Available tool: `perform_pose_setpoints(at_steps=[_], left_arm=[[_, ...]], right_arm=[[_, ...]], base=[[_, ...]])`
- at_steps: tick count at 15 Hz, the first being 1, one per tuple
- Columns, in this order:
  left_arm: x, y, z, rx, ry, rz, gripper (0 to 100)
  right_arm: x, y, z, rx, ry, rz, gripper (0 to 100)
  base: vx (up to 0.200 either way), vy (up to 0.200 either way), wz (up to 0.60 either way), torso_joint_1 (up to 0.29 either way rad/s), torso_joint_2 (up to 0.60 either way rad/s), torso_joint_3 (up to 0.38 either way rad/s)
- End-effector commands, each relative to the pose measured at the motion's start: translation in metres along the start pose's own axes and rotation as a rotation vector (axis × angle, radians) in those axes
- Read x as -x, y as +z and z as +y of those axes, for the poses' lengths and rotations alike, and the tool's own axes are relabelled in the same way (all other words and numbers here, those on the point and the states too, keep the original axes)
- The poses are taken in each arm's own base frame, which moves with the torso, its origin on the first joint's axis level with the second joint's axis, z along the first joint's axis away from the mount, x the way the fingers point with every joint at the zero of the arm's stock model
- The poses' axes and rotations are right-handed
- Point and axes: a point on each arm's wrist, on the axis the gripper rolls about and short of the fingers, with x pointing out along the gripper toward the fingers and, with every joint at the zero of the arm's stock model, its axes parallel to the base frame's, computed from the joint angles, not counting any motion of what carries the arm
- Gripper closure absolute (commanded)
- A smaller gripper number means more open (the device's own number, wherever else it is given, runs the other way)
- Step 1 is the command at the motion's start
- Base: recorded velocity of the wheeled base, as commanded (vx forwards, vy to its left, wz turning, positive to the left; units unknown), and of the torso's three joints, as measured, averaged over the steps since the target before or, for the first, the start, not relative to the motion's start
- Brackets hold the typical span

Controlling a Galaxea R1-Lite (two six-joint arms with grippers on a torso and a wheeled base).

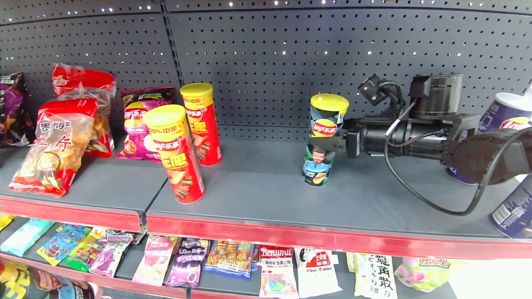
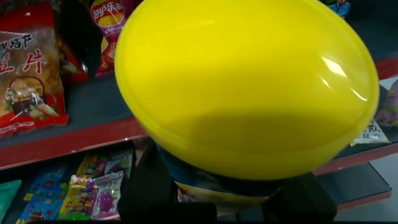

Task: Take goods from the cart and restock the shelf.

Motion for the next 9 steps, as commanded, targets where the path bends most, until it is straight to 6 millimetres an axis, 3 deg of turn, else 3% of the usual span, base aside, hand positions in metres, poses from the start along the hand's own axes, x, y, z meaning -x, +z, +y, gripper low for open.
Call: perform_pose_setpoints(at_steps=[1,2,3,9], left_arm=[[0.000,0.000,0.000,0.001,0.000,0.002,100],[0.000,0.000,0.000,-0.007,0.000,0.001,100],[0.000,0.000,0.000,-0.007,0.000,0.002,100],[0.000,0.000,0.000,-0.007,0.000,0.002,100]], right_arm=[[-0.007,-0.003,-0.003,-0.002,0.001,0.005,0],[-0.009,-0.002,-0.003,0.000,0.002,0.003,0],[-0.012,-0.002,-0.005,0.006,0.000,0.001,100],[0.006,0.002,0.005,0.008,0.007,-0.006,100]], base=[[0.000,0.000,0.00,0.000,0.00,0.000],[0.000,0.000,0.00,0.000,0.00,0.000],[0.000,0.000,0.00,0.000,0.00,0.000],[0.000,0.000,0.00,0.000,0.00,0.000]])
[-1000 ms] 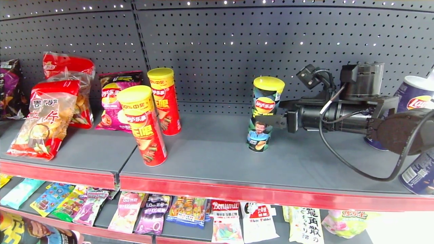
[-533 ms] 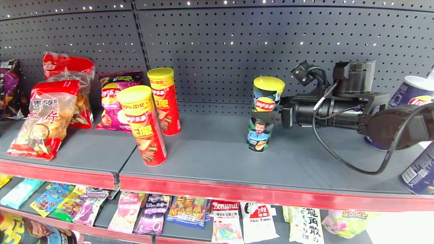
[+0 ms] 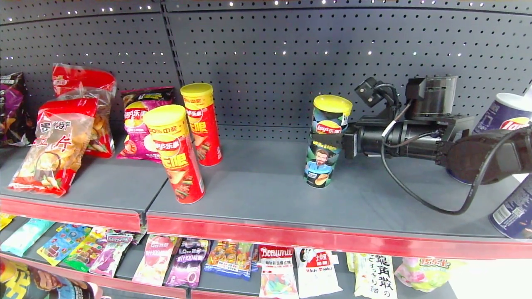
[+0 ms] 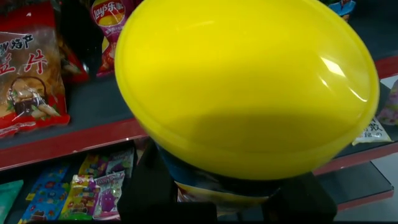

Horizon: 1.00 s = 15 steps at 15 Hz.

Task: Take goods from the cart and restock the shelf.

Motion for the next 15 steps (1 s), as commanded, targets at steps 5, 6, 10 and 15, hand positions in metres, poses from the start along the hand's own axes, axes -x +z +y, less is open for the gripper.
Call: perform_pose_setpoints(at_steps=[5,6,10,15], left_arm=[[0.000,0.000,0.000,0.000,-0.001,0.000,100],[0.000,0.000,0.000,0.000,-0.003,0.000,100],[-0.001,0.000,0.000,0.001,-0.008,0.003,100],[0.000,-0.002,0.000,0.001,-0.008,0.003,100]], right_arm=[[0.045,0.007,0.032,0.021,0.017,-0.018,100],[0.049,0.006,0.034,0.027,0.018,-0.019,100],[0.061,-0.008,0.052,0.024,0.119,0.009,100],[0.064,-0.007,0.055,0.026,0.172,-0.003,100]], base=[[0.000,0.000,0.00,0.000,0.00,0.000],[0.000,0.000,0.00,0.000,0.00,0.000],[0.000,0.000,0.00,0.000,0.00,0.000],[0.000,0.000,0.00,0.000,0.00,0.000]])
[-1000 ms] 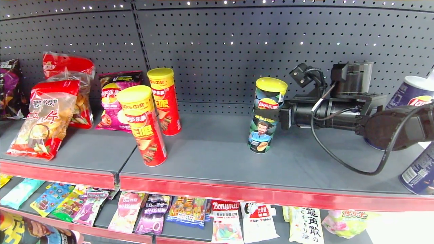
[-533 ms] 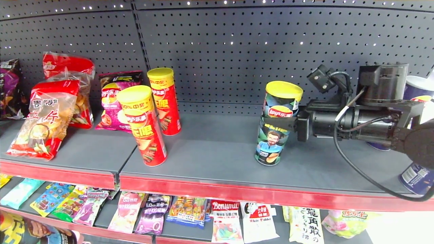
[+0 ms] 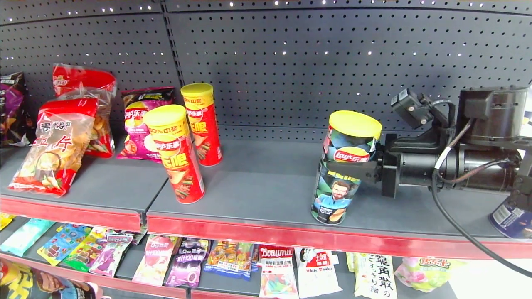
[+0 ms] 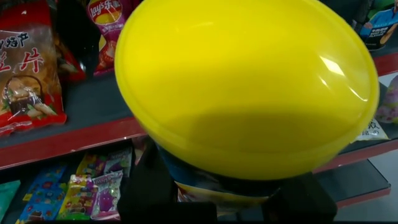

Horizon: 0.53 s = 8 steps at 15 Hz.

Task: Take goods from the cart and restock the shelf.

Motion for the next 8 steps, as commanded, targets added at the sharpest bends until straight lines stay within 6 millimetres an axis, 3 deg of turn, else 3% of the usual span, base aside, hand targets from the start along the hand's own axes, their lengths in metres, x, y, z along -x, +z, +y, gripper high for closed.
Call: perform_pose_setpoints(at_steps=[1,8], left_arm=[[0.0001,0.0000,0.0000,0.000,0.001,-0.001,100],[0.0001,0.0000,0.0000,0.000,0.001,-0.001,100]], right_arm=[[0.0013,-0.0010,0.0017,-0.001,0.003,0.002,100],[-0.0052,-0.0079,-0.0022,0.006,0.006,0.026,100]], base=[[0.000,0.000,0.00,0.000,0.00,0.000],[0.000,0.000,0.00,0.000,0.00,0.000]])
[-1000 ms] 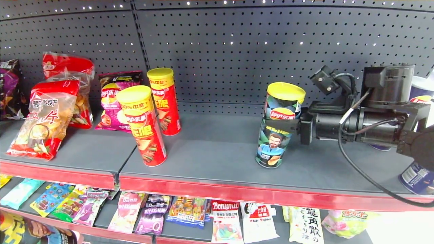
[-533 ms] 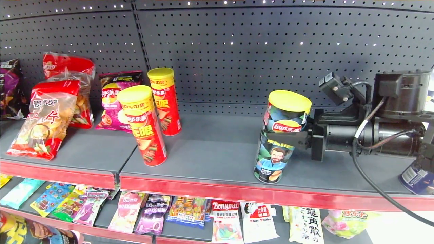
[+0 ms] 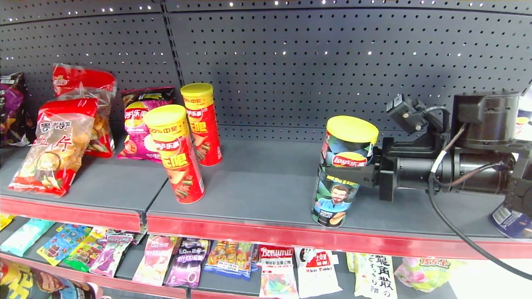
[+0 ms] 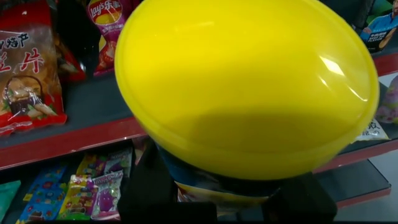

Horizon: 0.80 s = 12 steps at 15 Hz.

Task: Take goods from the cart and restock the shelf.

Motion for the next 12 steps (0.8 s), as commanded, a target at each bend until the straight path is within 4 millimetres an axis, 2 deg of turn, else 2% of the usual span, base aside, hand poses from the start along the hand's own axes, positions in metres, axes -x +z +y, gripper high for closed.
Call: perform_pose_setpoints(at_steps=[1,12], left_arm=[[0.0000,0.0000,0.0000,0.000,-0.001,0.000,100],[-0.0009,-0.0004,0.0002,0.002,0.000,0.006,100]], right_arm=[[-0.0033,-0.0032,-0.0016,-0.007,0.003,0.011,100],[-0.0103,-0.0088,-0.0033,-0.013,0.034,0.027,100]], base=[[0.000,0.000,0.00,0.000,0.00,0.000],[0.000,0.000,0.00,0.000,0.00,0.000]])
